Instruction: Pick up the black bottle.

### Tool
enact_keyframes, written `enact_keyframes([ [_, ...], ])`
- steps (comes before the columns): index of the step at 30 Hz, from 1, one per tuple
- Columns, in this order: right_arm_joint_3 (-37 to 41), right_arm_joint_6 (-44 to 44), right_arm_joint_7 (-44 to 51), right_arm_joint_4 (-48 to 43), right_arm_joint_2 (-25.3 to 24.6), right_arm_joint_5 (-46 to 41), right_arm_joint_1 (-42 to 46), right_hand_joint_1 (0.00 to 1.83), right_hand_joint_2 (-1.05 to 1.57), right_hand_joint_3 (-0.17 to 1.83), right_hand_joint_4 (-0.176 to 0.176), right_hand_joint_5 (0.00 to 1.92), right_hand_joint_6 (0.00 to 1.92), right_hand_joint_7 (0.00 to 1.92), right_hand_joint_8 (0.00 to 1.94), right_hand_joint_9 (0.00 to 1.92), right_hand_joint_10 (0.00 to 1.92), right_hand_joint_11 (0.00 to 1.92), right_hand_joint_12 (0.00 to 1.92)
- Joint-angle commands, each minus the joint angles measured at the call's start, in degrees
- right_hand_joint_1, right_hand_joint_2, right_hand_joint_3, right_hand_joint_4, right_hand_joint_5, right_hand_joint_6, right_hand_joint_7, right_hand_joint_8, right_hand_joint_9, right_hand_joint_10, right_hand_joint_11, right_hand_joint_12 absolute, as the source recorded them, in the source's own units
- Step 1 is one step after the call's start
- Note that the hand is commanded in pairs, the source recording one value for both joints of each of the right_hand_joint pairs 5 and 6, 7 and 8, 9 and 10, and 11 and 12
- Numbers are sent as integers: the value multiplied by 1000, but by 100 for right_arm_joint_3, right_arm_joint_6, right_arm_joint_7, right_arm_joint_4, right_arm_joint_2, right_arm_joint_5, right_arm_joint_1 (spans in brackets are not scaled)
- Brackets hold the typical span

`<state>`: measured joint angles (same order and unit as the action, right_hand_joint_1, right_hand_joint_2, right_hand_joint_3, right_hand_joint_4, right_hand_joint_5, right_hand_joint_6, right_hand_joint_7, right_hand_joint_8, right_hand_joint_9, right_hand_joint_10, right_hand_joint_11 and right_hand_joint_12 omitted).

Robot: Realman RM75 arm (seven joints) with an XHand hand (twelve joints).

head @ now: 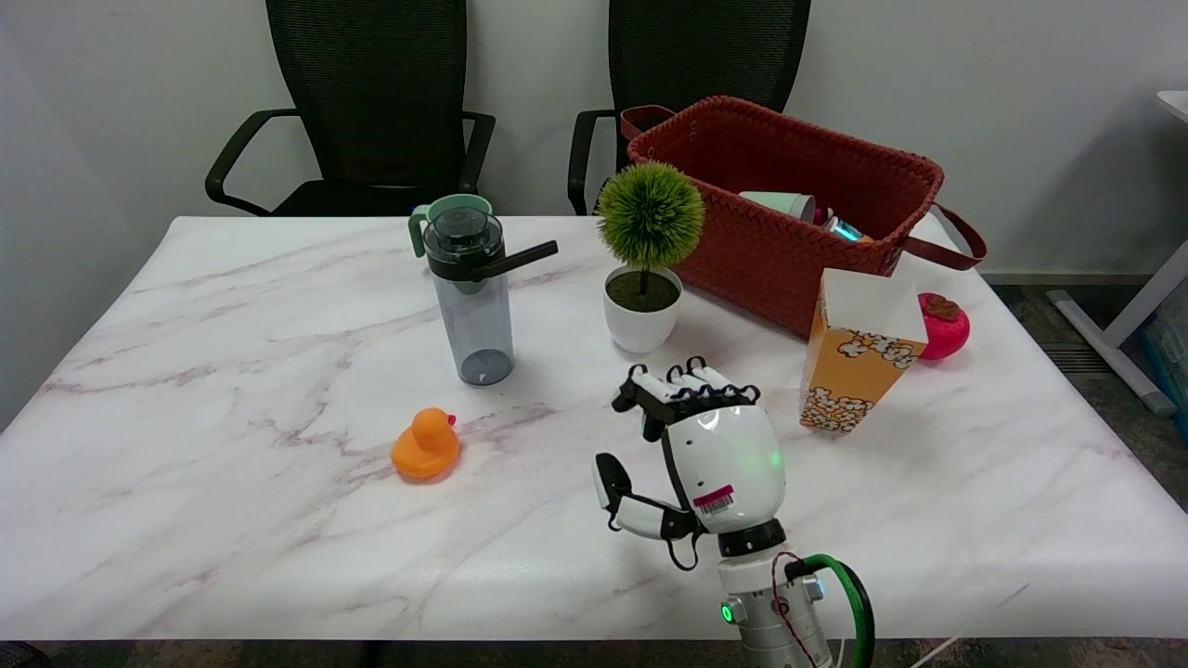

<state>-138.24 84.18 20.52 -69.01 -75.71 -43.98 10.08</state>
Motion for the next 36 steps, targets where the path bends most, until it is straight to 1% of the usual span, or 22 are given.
enact_keyframes([
  [1, 39, -106, -18, -69, -171, -58, -111, 1036, 542, 815, 0, 775, 775, 1178, 1178, 970, 970, 855, 855],
  [4, 42, -183, -25, -134, -176, -123, -111, 1036, 538, 823, 0, 744, 744, 1177, 1177, 971, 971, 859, 859],
  [7, 2, -339, -232, -430, -177, -593, -112, 1048, 521, 840, 0, 670, 670, 1176, 1176, 968, 968, 858, 858],
  [8, -17, -422, -384, -576, -179, -875, -110, 1058, 506, 854, 0, 526, 526, 1173, 1173, 961, 961, 858, 858],
  [9, -23, -489, -561, -688, -185, -1081, -105, 1055, 477, 878, 0, 369, 369, 1044, 1044, 952, 952, 856, 856],
  [10, -23, -563, -680, -750, -185, -1183, -105, 1052, 467, 884, 0, 264, 264, 958, 958, 941, 941, 852, 852],
  [11, -23, -676, -816, -819, -185, -1366, -105, 1058, 472, 861, 0, 215, 215, 893, 893, 929, 929, 842, 842],
  [12, -23, -779, -904, -877, -185, -1492, -105, 1065, 471, 840, 0, 198, 198, 845, 845, 911, 911, 824, 824],
  [15, 9, -1056, -1079, -1073, -185, -1840, -108, 1069, 456, 806, 0, 187, 187, 816, 816, 860, 860, 757, 757],
  [17, 46, -1288, -1176, -1249, -185, -2129, -113, 1062, 425, 794, 0, 184, 184, 788, 788, 793, 793, 734, 734],
  [20, 121, -1501, -1290, -1372, -185, -2321, -138, 1049, 390, 800, 0, 212, 212, 735, 735, 686, 686, 671, 671],
  [22, 176, -1655, -1430, -1448, -184, -2459, -166, 1042, 371, 777, 0, 211, 211, 685, 685, 619, 619, 560, 560],
  [24, 215, -1808, -1604, -1529, -184, -2601, -204, 1027, 324, 753, 0, 213, 213, 559, 559, 531, 531, 334, 334],
  [25, 241, -1914, -1716, -1588, -184, -2699, -224, 1017, 310, 729, 0, 210, 210, 513, 513, 495, 495, 288, 288],
  [27, 288, -2088, -1857, -1673, -183, -2826, -259, 996, 307, 638, 0, 188, 188, 455, 455, 450, 450, 258, 258],
  [29, 358, -2276, -1988, -1775, -191, -2956, -288, 983, 296, 608, 0, 161, 161, 430, 430, 437, 437, 250, 250],
  [31, 416, -2423, -2097, -1833, -202, -3035, -306, 927, 260, 533, 0, 78, 78, 384, 384, 411, 411, 174, 174],
  [33, 456, -2501, -2177, -1876, -220, -3073, -328, 917, 262, 460, 0, 11, 11, 359, 359, 377, 377, 67, 67],
  [35, 481, -2525, -2268, -1895, -271, -3079, -354, 913, 271, 428, 0, 0, 0, 349, 349, 358, 358, 0, 0],
  [36, 483, -2525, -2292, -1895, -297, -3086, -370, 912, 273, 423, 0, 0, 0, 345, 345, 352, 352, 0, 0],
])
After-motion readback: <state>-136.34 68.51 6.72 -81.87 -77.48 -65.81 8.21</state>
